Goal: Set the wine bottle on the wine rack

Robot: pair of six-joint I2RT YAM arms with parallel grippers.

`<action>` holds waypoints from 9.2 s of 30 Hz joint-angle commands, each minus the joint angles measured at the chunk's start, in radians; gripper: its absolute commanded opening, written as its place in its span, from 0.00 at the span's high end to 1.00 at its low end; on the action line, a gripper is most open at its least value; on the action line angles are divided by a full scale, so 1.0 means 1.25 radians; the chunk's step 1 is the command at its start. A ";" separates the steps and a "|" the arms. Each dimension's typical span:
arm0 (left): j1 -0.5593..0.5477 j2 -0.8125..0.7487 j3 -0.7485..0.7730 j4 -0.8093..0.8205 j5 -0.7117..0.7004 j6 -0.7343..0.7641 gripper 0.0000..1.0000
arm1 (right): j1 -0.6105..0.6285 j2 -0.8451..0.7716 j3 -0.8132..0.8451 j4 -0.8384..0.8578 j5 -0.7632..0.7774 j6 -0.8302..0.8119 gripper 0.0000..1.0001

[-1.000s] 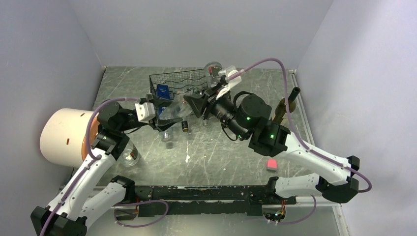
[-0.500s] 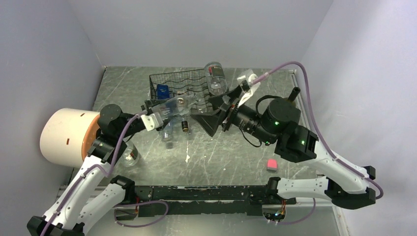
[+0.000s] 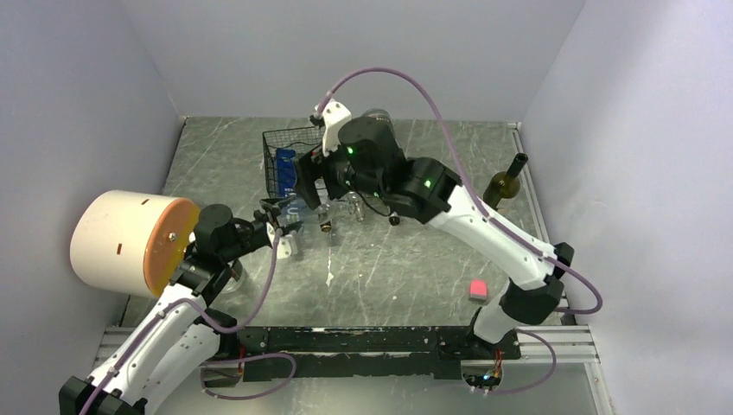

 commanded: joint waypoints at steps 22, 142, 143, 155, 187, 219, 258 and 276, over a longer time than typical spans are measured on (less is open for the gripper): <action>-0.005 -0.106 -0.066 0.093 0.061 0.327 0.91 | -0.079 0.163 -0.026 -0.146 -0.274 -0.110 0.29; 0.059 0.070 0.434 -0.117 -0.668 -0.727 0.03 | -0.289 0.040 -0.424 0.542 -0.176 0.071 0.23; 0.059 0.068 0.460 -0.137 -0.669 -0.724 0.03 | -0.280 0.030 -0.433 0.553 -0.206 0.067 0.23; 0.059 0.105 0.729 -0.339 -0.671 -0.720 0.03 | -0.049 0.149 -0.362 0.664 -0.298 0.003 0.28; 0.059 0.146 0.818 -0.421 -0.684 -0.746 0.03 | 0.107 0.577 0.141 0.575 -0.317 -0.101 0.34; 0.059 0.207 0.727 -0.444 -0.612 -0.878 0.03 | 0.105 0.058 -0.698 0.856 -0.120 -0.140 1.00; 0.068 0.233 0.387 -0.553 -0.599 -1.102 0.03 | 0.091 0.016 -0.889 0.616 -0.125 -0.103 0.51; 0.072 0.220 0.405 -0.545 -0.618 -1.063 0.03 | 0.092 0.211 -0.664 0.481 -0.133 -0.160 0.43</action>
